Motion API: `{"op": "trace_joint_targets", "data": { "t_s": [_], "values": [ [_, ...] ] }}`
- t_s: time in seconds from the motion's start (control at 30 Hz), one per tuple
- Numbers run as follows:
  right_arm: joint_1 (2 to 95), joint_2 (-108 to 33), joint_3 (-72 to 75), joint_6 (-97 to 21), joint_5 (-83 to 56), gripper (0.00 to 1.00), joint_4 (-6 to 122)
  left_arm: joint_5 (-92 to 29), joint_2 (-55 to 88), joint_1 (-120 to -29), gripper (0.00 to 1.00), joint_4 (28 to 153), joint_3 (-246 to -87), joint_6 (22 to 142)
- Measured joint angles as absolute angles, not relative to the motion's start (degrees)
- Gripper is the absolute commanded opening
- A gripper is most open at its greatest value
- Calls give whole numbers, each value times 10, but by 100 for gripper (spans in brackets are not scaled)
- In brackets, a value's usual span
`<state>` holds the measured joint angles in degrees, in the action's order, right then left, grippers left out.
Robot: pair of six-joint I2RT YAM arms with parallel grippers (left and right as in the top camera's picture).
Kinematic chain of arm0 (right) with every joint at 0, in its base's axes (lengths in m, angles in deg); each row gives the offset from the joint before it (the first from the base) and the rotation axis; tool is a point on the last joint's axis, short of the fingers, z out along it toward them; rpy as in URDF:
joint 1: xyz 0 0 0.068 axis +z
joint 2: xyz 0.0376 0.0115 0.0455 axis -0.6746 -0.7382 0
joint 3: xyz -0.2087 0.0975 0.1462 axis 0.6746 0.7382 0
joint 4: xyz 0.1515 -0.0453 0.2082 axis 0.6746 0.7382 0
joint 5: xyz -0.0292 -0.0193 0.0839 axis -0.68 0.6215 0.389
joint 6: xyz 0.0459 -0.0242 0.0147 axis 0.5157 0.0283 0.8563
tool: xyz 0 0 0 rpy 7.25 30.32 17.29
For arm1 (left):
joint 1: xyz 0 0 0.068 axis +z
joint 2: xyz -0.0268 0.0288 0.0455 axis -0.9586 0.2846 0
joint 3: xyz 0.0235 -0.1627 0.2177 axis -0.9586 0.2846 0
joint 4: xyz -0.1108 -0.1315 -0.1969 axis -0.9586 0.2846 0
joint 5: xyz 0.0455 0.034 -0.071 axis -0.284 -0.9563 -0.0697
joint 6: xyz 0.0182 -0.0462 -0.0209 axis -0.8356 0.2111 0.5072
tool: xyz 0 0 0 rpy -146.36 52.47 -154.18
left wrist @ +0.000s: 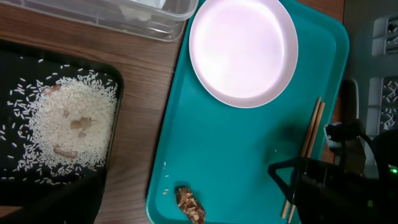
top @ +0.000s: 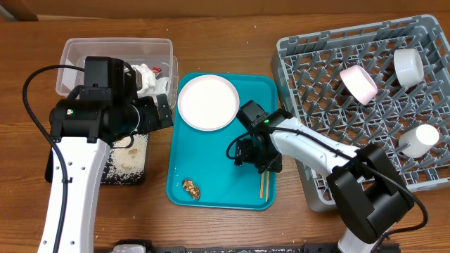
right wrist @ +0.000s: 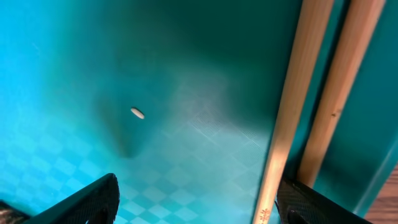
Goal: Sort waste into correct bins and load items into the dishwasher
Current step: 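Reach the right gripper to the chopsticks and grasp them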
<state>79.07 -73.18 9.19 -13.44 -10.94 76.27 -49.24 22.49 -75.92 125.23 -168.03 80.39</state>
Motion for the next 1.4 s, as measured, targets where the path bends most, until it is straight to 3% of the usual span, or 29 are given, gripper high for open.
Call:
{"op": "trace_joint_targets", "data": {
  "t_s": [0.07, 0.2, 0.43, 0.8, 1.17, 1.4],
  "values": [
    [794, -732, 92, -129, -109, 71, 758, -492, 225, -759, 100, 1252, -1680, 804],
    [800, -733, 92, -118, -109, 43, 757, -492, 225, -759, 100, 1253, -1680, 804],
    [801, -736, 101, -92, -111, 34, 750, -492, 225, -759, 100, 1253, -1680, 804],
    [801, -731, 112, -56, -111, 10, 743, -492, 225, -759, 100, 1253, -1680, 804],
    [801, -731, 110, -68, -110, 4, 754, -492, 225, -759, 100, 1253, -1680, 804],
    [800, -728, 46, -125, -159, 4, 858, -492, 225, -759, 100, 1253, -1680, 804]
  ]
}}
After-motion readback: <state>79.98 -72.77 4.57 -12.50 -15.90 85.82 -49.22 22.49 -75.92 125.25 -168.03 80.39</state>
